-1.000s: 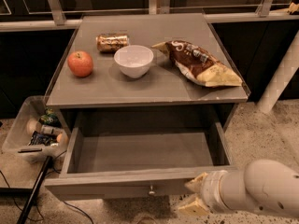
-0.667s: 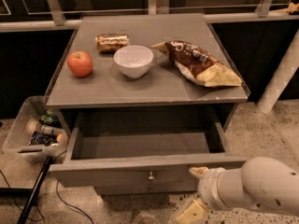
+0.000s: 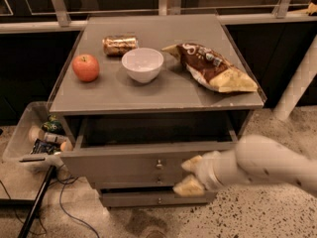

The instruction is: Close top drawer

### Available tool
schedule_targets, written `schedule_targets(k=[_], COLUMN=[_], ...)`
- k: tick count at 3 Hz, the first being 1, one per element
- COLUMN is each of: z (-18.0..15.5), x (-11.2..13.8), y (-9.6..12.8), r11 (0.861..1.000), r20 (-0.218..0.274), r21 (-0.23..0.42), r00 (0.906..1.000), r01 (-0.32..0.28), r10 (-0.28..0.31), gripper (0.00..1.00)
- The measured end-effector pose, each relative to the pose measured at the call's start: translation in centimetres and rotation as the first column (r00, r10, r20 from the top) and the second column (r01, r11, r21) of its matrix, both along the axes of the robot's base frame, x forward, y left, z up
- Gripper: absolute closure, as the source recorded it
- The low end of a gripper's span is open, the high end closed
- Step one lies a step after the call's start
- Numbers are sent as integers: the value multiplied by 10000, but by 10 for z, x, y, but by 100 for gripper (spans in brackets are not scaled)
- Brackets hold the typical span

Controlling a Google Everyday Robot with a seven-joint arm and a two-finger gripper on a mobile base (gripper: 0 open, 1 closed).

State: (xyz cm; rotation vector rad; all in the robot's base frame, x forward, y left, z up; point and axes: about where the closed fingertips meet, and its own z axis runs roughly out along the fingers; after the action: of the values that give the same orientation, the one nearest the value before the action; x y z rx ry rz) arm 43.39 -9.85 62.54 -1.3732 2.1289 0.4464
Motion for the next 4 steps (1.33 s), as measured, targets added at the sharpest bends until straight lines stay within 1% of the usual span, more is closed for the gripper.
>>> schedule_targets(k=[1,2,4], z=[3,3,3], x=[67,65,65], y=[13,13,13], r11=[9987,9987,9987], r20=[365,365,365], r21=[110,110,110], r00=[9981,9981,9981], r01=[-497,-497,-498], r10=[493,492,493], gripper=[64,63,17])
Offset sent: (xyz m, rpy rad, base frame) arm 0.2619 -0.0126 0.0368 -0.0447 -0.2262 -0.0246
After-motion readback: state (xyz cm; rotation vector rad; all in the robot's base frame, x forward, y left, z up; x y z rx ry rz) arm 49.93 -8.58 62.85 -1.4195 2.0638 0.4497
